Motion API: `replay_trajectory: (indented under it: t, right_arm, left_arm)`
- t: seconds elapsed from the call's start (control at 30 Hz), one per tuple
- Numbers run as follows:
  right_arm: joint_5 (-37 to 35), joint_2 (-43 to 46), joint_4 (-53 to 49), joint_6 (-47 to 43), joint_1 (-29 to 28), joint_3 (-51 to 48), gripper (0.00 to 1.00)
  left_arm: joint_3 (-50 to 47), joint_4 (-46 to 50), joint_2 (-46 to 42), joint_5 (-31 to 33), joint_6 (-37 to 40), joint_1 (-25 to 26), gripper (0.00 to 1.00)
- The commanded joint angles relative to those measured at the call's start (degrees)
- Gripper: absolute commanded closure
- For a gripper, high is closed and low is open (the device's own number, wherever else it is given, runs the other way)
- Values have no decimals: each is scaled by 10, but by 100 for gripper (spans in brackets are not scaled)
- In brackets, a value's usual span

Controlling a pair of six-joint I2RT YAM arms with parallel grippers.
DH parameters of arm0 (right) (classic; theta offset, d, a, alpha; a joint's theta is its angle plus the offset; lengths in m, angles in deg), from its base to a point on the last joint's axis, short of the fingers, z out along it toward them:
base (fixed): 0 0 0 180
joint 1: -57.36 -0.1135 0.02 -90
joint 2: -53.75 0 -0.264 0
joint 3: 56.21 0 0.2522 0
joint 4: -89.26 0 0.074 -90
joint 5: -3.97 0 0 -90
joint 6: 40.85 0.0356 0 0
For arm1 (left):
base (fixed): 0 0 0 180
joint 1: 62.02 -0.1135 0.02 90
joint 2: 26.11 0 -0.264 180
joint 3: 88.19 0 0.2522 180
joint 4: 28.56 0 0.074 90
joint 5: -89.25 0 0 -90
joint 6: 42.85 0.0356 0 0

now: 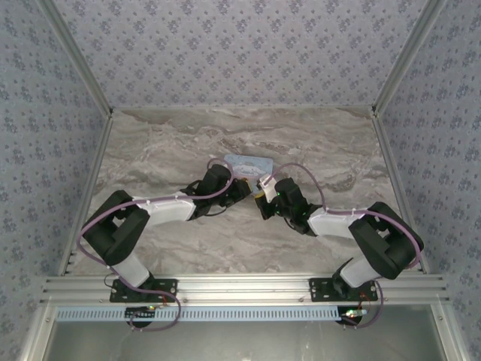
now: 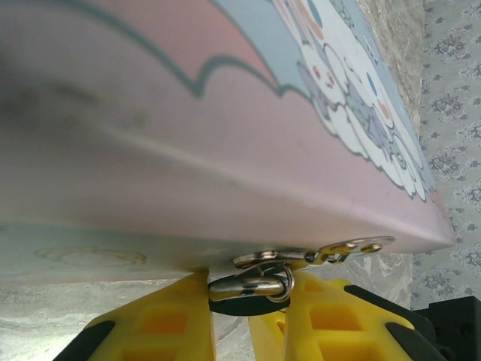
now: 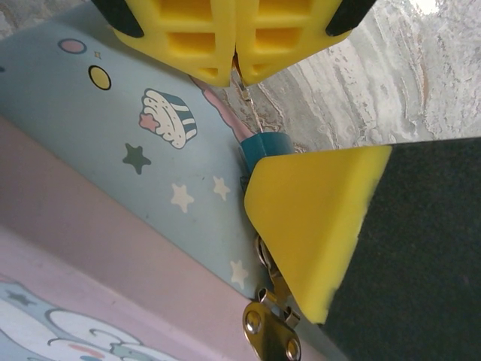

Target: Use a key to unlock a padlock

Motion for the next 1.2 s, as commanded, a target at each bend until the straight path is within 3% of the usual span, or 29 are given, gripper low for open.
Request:
replay_trajectory:
  t: [0.0,1.17]
  right_arm:
    - [8,-3,39,14,5,10,100]
    - [-4,-22,105,-23,16,0,100]
  left_arm:
    - [22,-20,0,-2,-10,5,79]
    - [42,18,-30,-53,-53,5,78]
